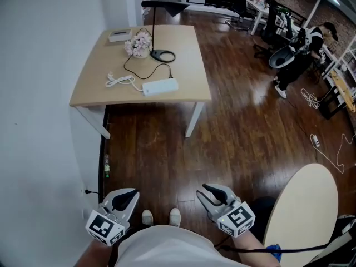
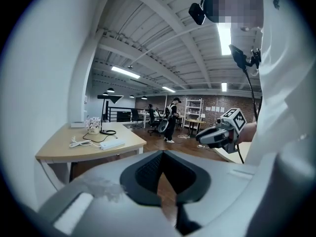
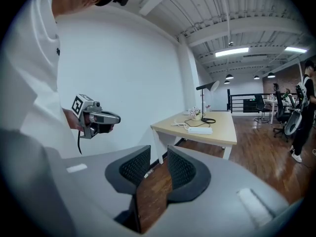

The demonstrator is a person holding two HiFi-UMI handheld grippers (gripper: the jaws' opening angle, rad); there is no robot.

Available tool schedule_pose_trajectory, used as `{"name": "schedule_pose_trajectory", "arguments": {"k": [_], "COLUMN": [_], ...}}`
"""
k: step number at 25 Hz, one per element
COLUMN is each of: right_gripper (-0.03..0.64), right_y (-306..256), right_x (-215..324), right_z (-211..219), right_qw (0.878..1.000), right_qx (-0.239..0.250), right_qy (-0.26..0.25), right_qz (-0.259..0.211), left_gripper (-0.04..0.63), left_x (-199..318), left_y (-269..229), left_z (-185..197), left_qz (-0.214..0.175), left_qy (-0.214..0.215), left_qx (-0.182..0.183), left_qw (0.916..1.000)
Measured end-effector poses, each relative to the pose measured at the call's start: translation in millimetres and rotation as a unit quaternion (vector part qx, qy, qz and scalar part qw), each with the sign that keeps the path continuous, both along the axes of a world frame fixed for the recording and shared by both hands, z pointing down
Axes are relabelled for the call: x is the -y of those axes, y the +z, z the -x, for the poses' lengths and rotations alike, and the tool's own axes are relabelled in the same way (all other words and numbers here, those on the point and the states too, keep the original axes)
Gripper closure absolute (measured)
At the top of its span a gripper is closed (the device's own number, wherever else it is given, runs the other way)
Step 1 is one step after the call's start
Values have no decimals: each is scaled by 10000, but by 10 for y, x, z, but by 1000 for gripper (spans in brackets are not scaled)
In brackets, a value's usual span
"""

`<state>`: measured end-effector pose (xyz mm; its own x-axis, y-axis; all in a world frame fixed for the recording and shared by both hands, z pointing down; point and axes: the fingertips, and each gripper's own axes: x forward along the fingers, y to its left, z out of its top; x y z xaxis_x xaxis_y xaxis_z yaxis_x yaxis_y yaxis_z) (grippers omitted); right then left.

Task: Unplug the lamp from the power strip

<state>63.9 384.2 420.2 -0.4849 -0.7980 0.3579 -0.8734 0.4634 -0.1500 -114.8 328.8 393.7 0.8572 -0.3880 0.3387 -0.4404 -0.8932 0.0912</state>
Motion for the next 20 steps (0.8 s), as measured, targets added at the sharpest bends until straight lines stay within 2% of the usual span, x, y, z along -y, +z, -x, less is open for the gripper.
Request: {"name": "schedule_pose_trajectory", "arguments": {"k": [4,8,20], "right_gripper": [506,506,513], "right_y": [-162,-269,-509], "right_x": [-147,-170,-269], "right_z": [136,404,783], "right_qw": [9998,9997,9988], "right_qx": [8,26,-160], "right_qy": [121,52,60], "right_qz": [-147,-248,-455], "left_gripper": [590,591,589], "left_x": [-123,-178,-344], "left_y": [-152,-222,-269], "left_z": [67,294,720], "left_qz": [-146,-174,-296], "left_qy": [176,127,116], "left_qx": [-133,-217,-209], "left_qw": [9997,9995,9993]}}
